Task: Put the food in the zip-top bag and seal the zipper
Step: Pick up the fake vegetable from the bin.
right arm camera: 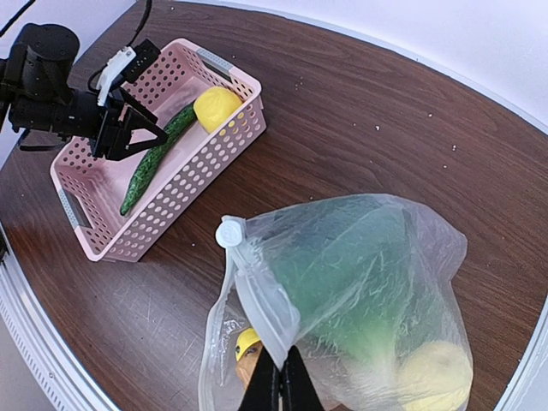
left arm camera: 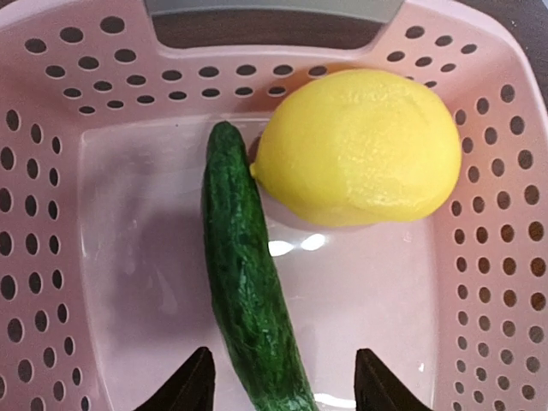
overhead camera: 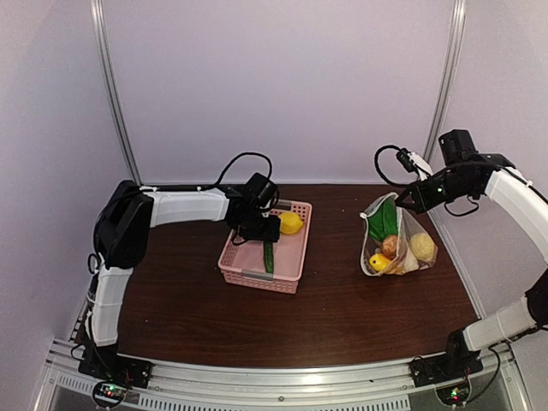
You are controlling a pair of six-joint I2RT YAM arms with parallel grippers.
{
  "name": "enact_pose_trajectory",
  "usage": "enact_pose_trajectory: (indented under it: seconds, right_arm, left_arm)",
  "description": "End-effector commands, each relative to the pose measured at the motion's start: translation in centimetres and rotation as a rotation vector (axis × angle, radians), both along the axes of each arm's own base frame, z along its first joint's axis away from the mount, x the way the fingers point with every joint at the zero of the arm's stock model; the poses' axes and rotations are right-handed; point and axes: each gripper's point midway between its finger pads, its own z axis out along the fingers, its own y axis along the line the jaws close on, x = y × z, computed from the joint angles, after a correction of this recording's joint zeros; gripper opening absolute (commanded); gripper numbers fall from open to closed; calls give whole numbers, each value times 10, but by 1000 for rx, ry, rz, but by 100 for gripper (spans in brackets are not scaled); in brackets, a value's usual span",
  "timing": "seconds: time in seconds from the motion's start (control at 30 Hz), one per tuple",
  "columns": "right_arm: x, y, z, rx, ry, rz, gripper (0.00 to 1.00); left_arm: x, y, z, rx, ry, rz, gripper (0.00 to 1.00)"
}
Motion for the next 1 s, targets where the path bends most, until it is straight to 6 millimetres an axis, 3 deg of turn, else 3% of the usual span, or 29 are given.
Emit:
enact_pose_trajectory:
  seconds: [0.0, 0.13, 0.3, 0.5, 0.73, 0.83, 0.9, 0.97]
  right_arm:
    - [-4, 3, 17, 22, -34, 9, 0]
    - [-6, 5, 13, 31, -27, 12, 0]
    - [-8, 5, 12, 31, -24, 14, 0]
    - [-11, 4, 7, 29, -20, 16, 0]
    - [-12, 5, 8, 35, -18, 16, 0]
    - [-12, 4, 11, 34, -18, 14, 0]
    - [-12, 4, 15, 33, -23, 13, 0]
    - [-13, 4, 19, 32, -25, 16, 0]
  left_arm:
    - [13, 7, -15, 21, 18, 39, 56]
    - [35, 9, -13, 49, -10, 66, 54]
    - [52, 7, -24, 58, 12, 52, 50]
    - [58, 6, -36, 75, 44, 27, 44]
    - [60, 3, -32, 55, 50, 6, 32]
    - [58, -1, -21, 30, 54, -10, 13]
    - [56, -1, -4, 5, 45, -10, 1]
    - [52, 2, 23, -15, 16, -3, 0]
